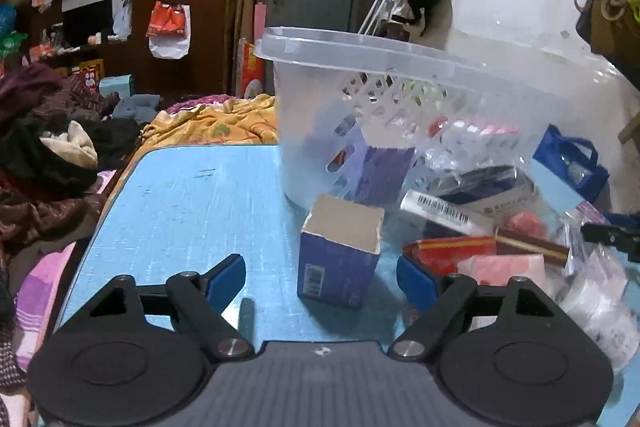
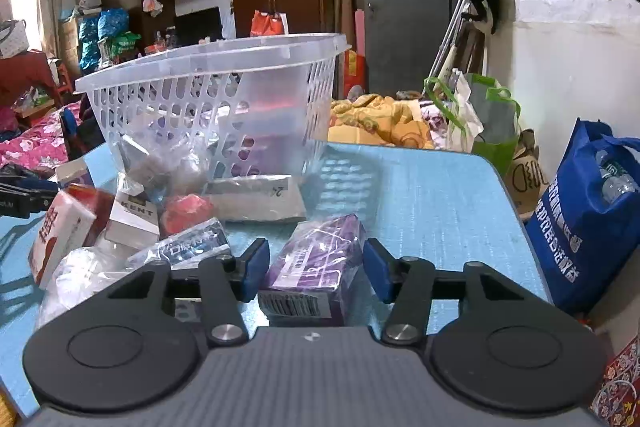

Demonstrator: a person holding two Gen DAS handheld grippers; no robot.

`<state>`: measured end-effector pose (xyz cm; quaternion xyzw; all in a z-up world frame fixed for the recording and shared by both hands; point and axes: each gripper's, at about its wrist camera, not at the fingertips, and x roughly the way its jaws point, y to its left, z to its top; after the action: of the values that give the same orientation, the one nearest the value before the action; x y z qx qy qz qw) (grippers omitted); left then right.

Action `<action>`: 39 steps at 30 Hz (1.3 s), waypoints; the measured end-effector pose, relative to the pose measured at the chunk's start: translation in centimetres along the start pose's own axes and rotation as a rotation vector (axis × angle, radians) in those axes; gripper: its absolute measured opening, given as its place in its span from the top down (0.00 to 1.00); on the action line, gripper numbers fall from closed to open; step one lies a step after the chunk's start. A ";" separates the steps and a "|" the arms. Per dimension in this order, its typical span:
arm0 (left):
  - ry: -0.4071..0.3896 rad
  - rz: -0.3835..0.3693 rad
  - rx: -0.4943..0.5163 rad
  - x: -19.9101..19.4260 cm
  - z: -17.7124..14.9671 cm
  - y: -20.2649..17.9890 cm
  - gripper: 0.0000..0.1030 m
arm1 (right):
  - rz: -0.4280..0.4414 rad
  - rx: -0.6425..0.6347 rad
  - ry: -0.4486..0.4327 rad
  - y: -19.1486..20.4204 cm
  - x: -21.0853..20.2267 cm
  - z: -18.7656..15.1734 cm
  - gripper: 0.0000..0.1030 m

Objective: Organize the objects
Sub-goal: 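Grasp the open blue box with the left tool while the right tool grasps a purple package, then drop the blue box into the basket with the left tool while the right drops the purple package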

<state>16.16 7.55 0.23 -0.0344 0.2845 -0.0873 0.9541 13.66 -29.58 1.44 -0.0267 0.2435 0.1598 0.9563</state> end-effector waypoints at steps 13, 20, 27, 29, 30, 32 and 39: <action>-0.132 -0.018 -0.058 -1.1 -0.1 0.4 0.56 | 0.019 0.036 -0.086 -0.5 -1.4 -0.3 0.48; -0.199 -0.036 -0.097 -1.7 -0.1 1.1 0.56 | 0.023 0.030 -0.121 -0.4 -1.7 -0.3 0.49; -0.232 -0.051 -0.087 -2.2 -0.3 0.9 0.56 | 0.018 0.038 -0.160 -0.3 -2.2 -0.5 0.49; -0.239 -0.053 -0.091 -2.3 -0.3 1.1 0.56 | 0.014 0.037 -0.165 -0.2 -2.2 -0.5 0.49; -0.245 -0.054 -0.092 -2.4 -0.3 1.2 0.56 | 0.014 0.037 -0.171 -0.2 -2.3 -0.5 0.49; -0.266 -0.051 -0.095 -2.9 -0.5 1.2 0.56 | 0.009 0.038 -0.186 -0.2 -2.5 -0.6 0.49; -0.353 -0.080 -0.126 -6.7 4.3 1.2 0.56 | 0.093 0.043 -0.242 -0.5 -5.4 3.1 0.49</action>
<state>13.18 10.09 7.24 -0.1200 0.1162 -0.0998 0.9809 10.79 -31.23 6.73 0.0244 0.1306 0.2011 0.9705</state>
